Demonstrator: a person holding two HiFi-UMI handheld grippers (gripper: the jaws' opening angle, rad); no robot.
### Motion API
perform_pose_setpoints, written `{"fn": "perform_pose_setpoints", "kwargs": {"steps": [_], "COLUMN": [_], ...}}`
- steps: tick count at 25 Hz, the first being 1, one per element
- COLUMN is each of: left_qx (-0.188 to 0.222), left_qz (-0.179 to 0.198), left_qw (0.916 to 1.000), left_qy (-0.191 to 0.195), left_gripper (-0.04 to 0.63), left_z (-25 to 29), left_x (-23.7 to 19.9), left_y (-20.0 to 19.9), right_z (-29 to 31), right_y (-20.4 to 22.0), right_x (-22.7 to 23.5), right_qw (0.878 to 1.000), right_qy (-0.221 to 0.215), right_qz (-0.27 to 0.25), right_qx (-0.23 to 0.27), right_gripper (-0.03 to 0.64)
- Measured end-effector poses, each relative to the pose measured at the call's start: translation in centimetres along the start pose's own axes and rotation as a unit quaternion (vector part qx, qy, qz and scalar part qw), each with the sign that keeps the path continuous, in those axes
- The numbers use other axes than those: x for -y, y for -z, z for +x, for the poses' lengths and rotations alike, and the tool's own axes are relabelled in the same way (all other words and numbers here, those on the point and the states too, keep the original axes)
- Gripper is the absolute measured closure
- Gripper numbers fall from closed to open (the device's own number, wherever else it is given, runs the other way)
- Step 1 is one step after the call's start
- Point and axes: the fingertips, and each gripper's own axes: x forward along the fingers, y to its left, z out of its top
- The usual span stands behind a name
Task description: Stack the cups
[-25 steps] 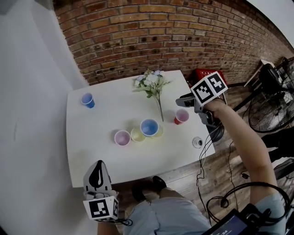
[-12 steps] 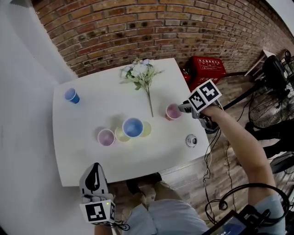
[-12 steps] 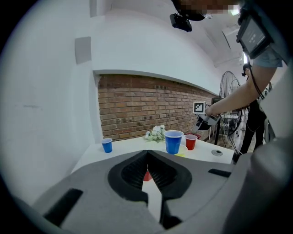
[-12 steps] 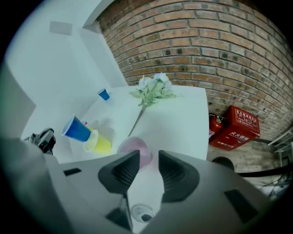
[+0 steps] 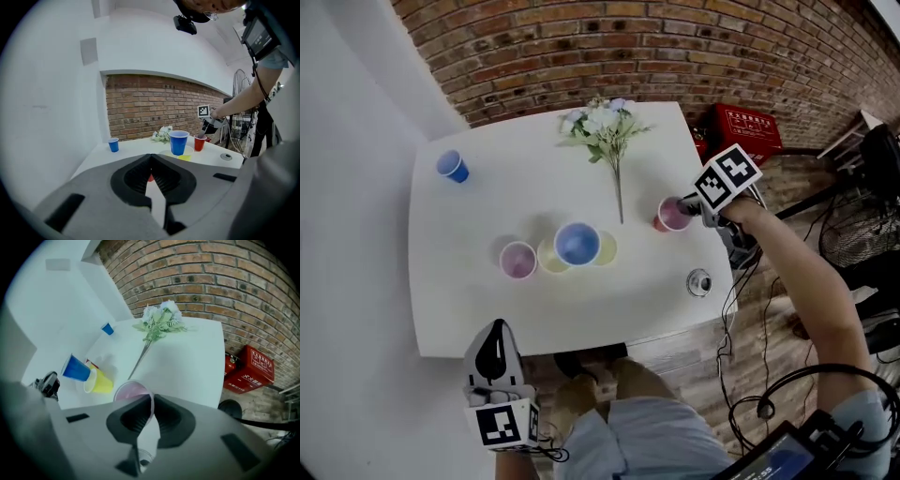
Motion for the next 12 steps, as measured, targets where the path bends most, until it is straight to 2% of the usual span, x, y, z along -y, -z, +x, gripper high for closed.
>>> {"fn": "perform_pose_setpoints", "kwargs": {"steps": [4, 8, 12], "left_qx": [0.006, 0.029, 0.037], "left_qz": [-0.01, -0.021, -0.029], "left_qw": [0.9999, 0.9991, 0.9964], "left_qy": [-0.006, -0.021, -0.071], "left_gripper": [0.586, 0.586, 0.586], "left_z": [-1.0, -2.5, -4.8], "left_x": [-0.3, -1.1, -2.8], "left_y": [0.4, -0.2, -0.6], "right_z": [-2.8, -5.9, -6.8], "right_y": [-3.1, -8.3, -14.6], "right_x": [-1.4, -4.3, -9.2], "right_qw": [1.0, 0.998, 0.991], "right_qy": [0.003, 0.003, -0.017], "right_qz": [-0.023, -0.063, -0.133], "right_qx": [0.0, 0.01, 0.022], "right_gripper": [0.589, 0.589, 0.591]}}
